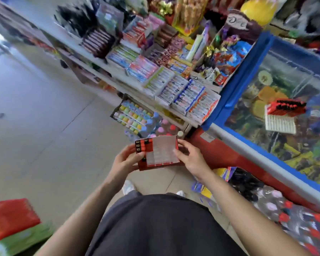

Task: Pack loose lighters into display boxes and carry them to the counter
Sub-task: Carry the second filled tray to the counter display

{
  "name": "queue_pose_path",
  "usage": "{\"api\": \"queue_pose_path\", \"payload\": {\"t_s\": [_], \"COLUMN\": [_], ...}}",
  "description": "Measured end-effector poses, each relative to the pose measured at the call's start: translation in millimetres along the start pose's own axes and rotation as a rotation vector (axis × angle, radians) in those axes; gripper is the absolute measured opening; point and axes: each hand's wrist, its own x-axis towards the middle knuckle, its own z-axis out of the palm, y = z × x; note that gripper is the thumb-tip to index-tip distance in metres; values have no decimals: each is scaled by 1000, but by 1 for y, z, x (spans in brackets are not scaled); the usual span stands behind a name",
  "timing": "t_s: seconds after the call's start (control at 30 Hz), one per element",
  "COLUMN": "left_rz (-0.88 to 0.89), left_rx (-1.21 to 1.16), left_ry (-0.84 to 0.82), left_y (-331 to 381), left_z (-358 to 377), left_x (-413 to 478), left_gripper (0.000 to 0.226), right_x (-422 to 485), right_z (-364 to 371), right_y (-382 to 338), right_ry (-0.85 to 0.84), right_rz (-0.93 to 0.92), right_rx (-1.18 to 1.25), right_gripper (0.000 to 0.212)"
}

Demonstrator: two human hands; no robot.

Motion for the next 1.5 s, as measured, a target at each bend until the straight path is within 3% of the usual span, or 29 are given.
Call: {"api": "queue_pose_path", "payload": {"t_s": [0.2,0.33,0.6,0.97,1.1,1.3,1.5], "left_rz": [-2,-21,-10,78,90,158,204], "left_rx": [-103,-153,-195,-140,-168,-117,57], "left_ry": [161,247,277,465,439,265,44], "left_y": [-1,12,64,190,226,290,370], "left_z": [-133,-206,-293,-414,-451,-515,-571], "left_x": [5,11,54,178,216,293,391], "left_gripper": [62,49,39,22,32,74,69], "right_x": [36,58,134,315,363,443,503], "right_z": [137,213,292,409,438,474,501], "right_y": [-44,-71,-119,-224,-267,-321,-383], "right_ry": [-151,-219,-296,-398,-409,-301,-100], "right_rz": [-43,-39,-4,-32,-62,-53,-50], "right_rx": [-214,-270,-299,-223,-259,-195,-128], "right_gripper": [39,44,46,47,45,43,34]}}
